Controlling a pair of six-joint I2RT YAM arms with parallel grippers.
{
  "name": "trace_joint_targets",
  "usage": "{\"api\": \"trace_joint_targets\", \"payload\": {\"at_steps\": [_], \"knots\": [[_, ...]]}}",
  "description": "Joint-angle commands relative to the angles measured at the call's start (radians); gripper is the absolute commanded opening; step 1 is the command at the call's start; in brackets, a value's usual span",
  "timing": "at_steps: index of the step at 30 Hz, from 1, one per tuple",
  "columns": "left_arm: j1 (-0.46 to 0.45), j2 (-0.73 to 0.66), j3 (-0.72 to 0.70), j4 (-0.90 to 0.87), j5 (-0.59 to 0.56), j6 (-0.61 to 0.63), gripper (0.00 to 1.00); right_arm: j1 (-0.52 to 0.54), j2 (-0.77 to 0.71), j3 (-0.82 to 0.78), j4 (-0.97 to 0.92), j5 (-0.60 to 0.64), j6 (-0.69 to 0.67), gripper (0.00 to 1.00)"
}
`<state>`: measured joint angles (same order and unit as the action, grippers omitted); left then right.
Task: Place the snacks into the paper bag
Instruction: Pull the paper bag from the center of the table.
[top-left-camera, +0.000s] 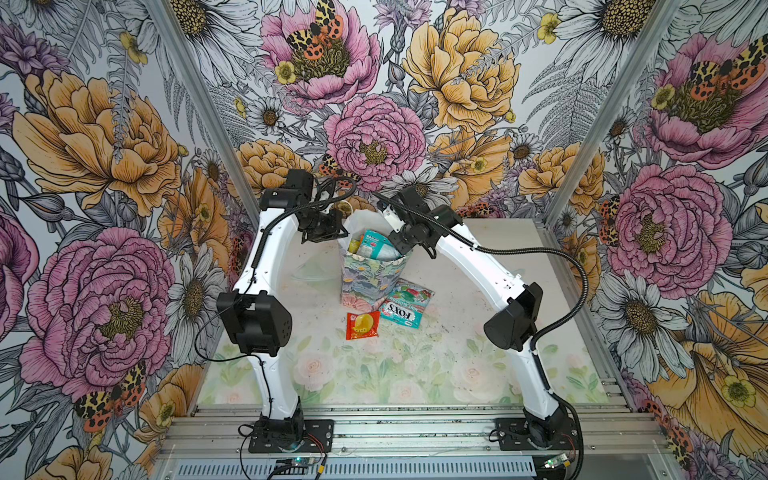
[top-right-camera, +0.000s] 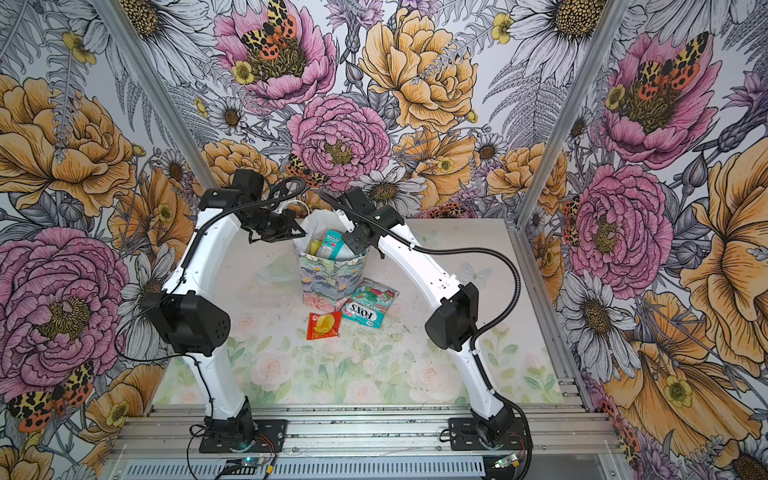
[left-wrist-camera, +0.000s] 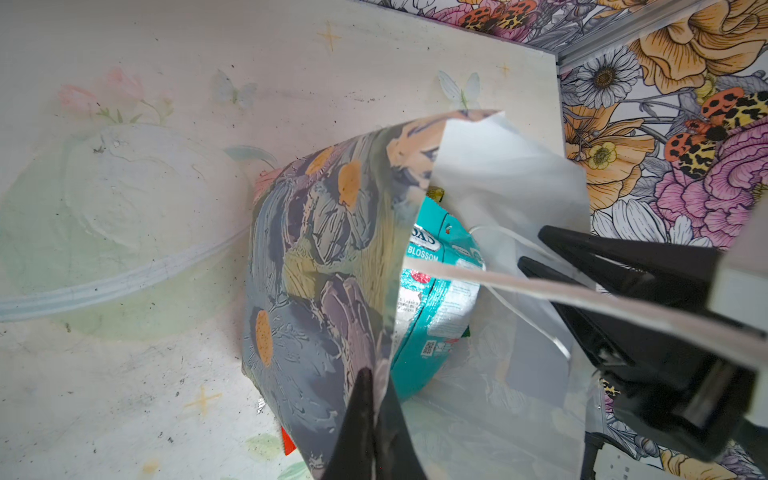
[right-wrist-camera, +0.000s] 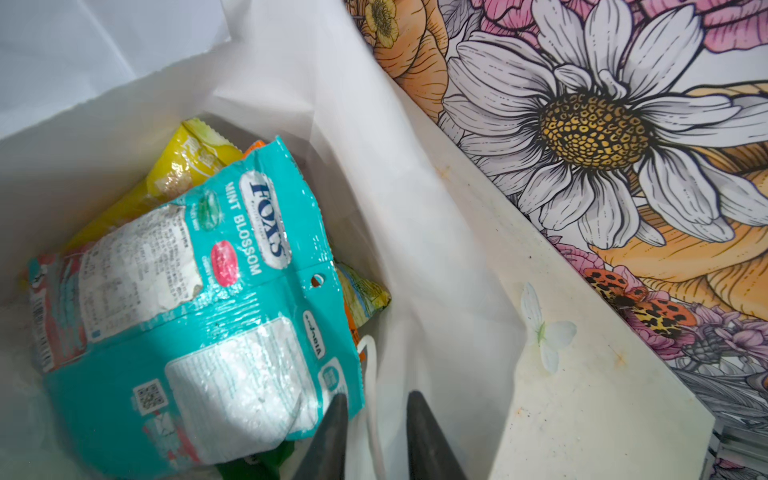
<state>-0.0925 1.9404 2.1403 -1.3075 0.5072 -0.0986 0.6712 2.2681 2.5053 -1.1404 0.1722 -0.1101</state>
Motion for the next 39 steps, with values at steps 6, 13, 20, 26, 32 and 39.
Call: {"api": "trace_joint_targets", "payload": {"at_steps": [6, 13, 20, 26, 32, 39], "knots": [[-0.006, -0.009, 0.029, 0.033, 0.043, -0.005, 0.00, 0.003, -0.003, 0.072, -0.004, -0.032, 0.013, 0.00], [0.014, 0.002, 0.021, 0.032, 0.045, -0.005, 0.00, -0.009, -0.057, 0.110, 0.020, -0.133, 0.061, 0.00], [0.032, 0.006, 0.007, 0.033, 0.051, 0.000, 0.00, -0.023, -0.088, 0.100, 0.061, -0.295, 0.092, 0.00], [0.055, 0.009, -0.005, 0.032, 0.054, 0.004, 0.00, -0.033, -0.114, 0.085, 0.102, -0.349, 0.108, 0.00], [0.071, 0.012, -0.014, 0.032, 0.054, 0.008, 0.00, -0.046, -0.166, 0.027, 0.189, -0.405, 0.137, 0.00], [0.087, 0.011, -0.020, 0.031, 0.051, 0.011, 0.00, -0.066, -0.231, -0.067, 0.305, -0.460, 0.182, 0.00]]}}
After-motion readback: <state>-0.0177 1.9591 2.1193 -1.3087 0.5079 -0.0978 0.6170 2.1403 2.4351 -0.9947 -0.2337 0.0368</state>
